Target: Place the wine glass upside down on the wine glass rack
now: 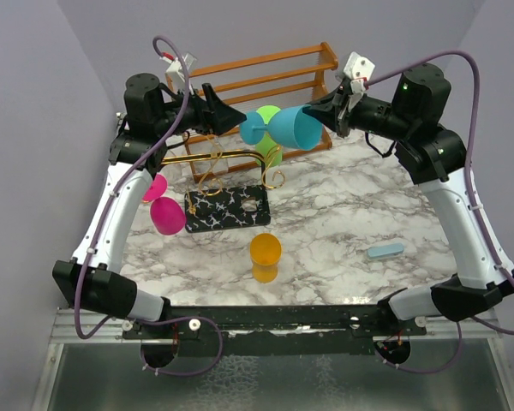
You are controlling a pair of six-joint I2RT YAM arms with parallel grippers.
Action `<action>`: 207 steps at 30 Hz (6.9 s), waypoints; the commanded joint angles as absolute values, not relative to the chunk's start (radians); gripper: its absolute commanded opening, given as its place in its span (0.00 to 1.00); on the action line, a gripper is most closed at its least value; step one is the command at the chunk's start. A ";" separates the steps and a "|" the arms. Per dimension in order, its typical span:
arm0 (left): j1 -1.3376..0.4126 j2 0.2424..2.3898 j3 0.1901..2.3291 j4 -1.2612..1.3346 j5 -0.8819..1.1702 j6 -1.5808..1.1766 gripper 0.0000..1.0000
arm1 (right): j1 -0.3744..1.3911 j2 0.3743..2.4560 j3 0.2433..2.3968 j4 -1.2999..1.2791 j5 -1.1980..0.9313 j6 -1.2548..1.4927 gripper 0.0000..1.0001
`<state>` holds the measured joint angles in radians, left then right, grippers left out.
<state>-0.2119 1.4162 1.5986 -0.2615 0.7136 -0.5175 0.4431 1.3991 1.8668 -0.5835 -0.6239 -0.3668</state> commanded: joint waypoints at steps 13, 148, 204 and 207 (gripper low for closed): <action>-0.245 1.441 1.554 -0.215 0.834 -0.633 0.34 | 0.443 1.400 1.880 -0.594 -0.653 -0.362 0.01; -0.660 1.458 1.931 -1.232 0.008 0.952 0.00 | 0.381 1.192 1.625 -0.773 -0.614 -0.652 0.99; -0.660 1.376 1.897 -1.355 -0.014 1.018 0.00 | 0.371 1.203 1.608 -0.780 -0.629 -0.666 0.99; -0.660 1.373 1.902 -1.362 -0.006 1.021 0.00 | 0.371 1.205 1.609 -0.780 -0.630 -0.666 0.99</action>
